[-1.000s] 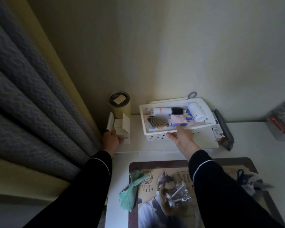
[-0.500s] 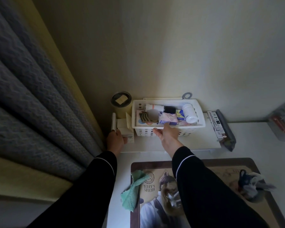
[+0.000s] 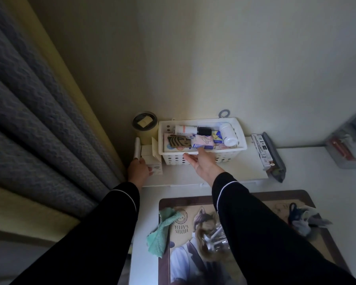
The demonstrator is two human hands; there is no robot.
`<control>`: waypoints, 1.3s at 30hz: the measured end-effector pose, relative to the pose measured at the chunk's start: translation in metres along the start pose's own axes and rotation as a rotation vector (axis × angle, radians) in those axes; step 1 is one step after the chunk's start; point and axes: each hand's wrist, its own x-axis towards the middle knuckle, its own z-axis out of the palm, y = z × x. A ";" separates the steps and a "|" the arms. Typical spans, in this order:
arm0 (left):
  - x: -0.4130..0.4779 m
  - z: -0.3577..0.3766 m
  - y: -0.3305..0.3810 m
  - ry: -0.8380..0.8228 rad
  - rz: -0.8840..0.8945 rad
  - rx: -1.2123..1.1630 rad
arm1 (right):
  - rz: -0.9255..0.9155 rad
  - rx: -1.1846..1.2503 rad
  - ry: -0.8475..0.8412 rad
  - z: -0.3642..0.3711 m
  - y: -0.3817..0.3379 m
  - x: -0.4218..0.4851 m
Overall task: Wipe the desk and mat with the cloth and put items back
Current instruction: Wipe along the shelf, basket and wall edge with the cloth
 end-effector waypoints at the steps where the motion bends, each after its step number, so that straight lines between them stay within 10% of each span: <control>1: 0.000 0.001 0.000 0.003 -0.002 0.010 | 0.006 -0.001 -0.005 -0.001 -0.001 0.001; 14: -0.013 0.005 -0.021 0.116 0.024 0.163 | 0.170 -0.426 -0.295 -0.055 -0.028 -0.013; 19: -0.078 0.045 -0.020 0.300 0.313 0.141 | 0.124 -0.679 -0.277 -0.129 -0.096 -0.012; 28: -0.167 0.201 -0.046 -0.038 0.519 0.137 | -0.069 -0.749 0.086 -0.257 -0.220 0.023; 34: -0.186 0.250 -0.074 -0.157 0.370 0.271 | 0.022 -1.573 -0.279 -0.318 -0.205 0.030; 39: -0.199 0.254 -0.108 -0.256 0.287 0.392 | 0.043 -1.807 -0.368 -0.363 -0.202 0.027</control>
